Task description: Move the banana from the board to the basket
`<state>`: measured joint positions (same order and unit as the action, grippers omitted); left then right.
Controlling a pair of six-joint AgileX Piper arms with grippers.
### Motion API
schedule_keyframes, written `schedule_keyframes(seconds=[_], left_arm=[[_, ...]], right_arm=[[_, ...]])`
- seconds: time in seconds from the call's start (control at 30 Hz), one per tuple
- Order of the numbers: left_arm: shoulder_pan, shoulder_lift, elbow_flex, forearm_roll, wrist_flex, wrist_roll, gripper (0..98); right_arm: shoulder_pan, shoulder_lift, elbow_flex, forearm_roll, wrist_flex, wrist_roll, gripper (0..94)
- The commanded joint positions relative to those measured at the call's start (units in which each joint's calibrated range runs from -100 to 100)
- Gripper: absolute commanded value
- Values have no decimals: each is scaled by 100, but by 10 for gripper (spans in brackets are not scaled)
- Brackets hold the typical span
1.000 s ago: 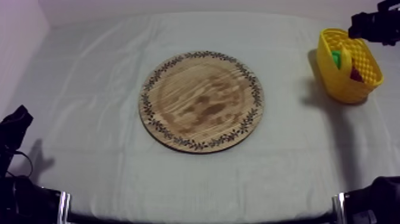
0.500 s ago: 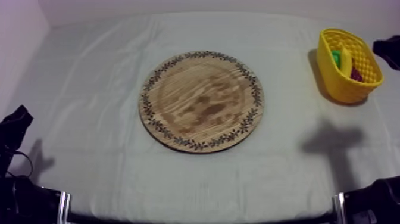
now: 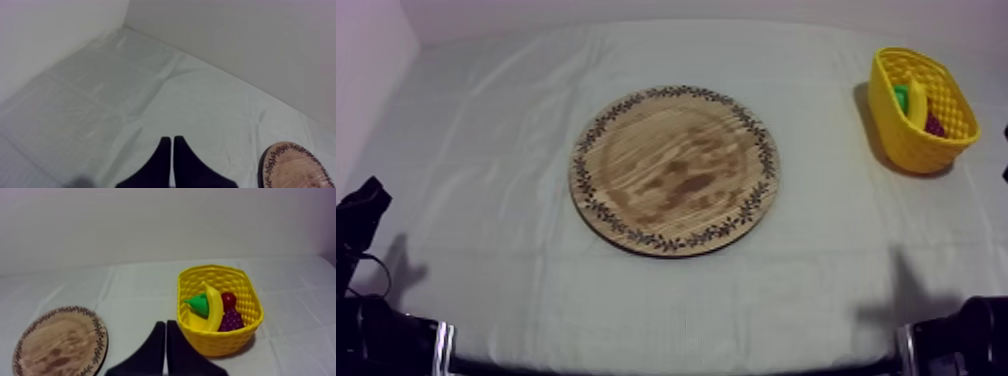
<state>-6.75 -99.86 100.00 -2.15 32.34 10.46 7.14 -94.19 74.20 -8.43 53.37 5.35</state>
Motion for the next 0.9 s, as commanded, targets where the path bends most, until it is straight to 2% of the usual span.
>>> schedule_keyframes(seconds=[0.0,0.13,0.37,0.63,0.73,0.87], left_arm=[[-2,4,0,3,0,2,1],[-2,4,0,3,0,2,1],[-2,4,0,3,0,2,1],[-2,4,0,3,0,0,1],[-2,4,0,3,0,1,1],[-2,4,0,3,0,1,1]], right_arm=[[12,-124,189,97,-272,-106,4],[25,-148,874,185,-821,-166,4],[28,-156,2032,82,-1350,-49,4],[-486,-156,2497,601,-1526,-499,5],[-570,-156,2522,649,-1560,-300,6],[-604,-156,2533,668,-1574,253,6]])
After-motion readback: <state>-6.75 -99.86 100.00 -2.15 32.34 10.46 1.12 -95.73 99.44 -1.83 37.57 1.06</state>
